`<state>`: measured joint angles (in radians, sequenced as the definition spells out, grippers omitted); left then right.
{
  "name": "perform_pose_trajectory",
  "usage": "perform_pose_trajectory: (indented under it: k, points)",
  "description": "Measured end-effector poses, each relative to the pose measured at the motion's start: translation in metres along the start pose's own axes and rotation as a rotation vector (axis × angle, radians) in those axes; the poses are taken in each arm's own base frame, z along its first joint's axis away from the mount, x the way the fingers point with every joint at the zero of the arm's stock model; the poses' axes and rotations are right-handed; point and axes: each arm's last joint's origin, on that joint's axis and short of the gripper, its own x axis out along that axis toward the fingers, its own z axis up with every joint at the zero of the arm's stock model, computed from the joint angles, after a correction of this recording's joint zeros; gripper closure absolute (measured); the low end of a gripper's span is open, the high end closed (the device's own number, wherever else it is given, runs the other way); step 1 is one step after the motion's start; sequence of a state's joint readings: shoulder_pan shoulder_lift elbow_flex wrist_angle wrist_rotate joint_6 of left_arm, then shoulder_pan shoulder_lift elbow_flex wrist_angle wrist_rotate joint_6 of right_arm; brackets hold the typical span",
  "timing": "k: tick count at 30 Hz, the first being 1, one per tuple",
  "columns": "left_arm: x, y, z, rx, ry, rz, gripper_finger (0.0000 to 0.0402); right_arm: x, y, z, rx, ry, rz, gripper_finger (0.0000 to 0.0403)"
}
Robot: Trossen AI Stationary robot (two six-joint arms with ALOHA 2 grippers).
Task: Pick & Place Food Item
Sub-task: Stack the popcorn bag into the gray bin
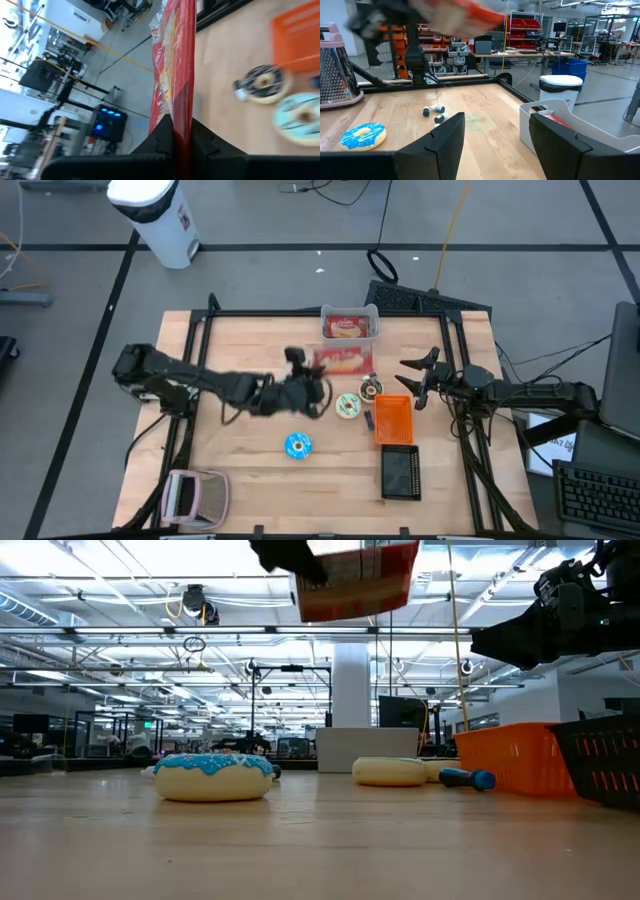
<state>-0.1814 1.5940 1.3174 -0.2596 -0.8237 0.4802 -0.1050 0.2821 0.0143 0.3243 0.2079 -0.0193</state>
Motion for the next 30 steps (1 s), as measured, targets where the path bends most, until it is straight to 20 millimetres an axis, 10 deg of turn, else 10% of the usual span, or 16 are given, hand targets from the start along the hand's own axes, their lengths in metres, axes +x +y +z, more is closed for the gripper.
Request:
perform_pose_trajectory:
  k: [15,30]
  points:
    - [0.114,0.081,-0.060,-0.076,-0.088,-0.101,0.0373,0.000,0.000,0.000,0.000,0.001,0.000,0.0193]
    - [0.210,0.052,-0.132,-0.022,-0.014,-0.200,0.0373,0.001,0.000,-0.001,-0.002,0.011,0.000,0.0193]
